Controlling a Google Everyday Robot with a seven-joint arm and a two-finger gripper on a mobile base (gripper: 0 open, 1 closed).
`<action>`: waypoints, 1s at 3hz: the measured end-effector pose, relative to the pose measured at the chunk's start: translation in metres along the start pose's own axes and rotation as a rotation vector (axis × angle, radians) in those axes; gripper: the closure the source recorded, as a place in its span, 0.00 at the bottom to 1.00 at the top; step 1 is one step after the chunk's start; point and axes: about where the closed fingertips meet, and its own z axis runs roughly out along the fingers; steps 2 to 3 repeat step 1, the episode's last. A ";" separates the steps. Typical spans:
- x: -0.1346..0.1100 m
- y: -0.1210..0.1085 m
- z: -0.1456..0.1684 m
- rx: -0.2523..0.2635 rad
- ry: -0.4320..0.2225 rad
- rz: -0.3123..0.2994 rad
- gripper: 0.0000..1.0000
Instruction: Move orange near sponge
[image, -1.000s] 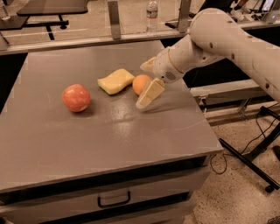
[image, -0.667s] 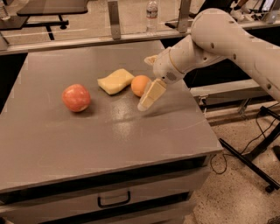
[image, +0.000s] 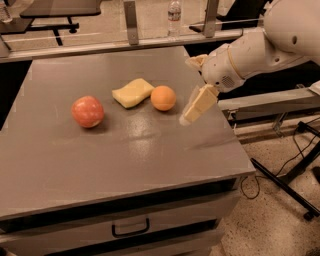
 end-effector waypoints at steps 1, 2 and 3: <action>0.000 0.000 0.000 0.000 0.000 0.000 0.00; 0.000 0.000 0.000 0.000 0.000 0.000 0.00; 0.000 0.000 0.000 0.000 0.000 0.000 0.00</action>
Offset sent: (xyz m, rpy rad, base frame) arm 0.0000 0.0000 0.0000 0.0000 0.0000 0.0000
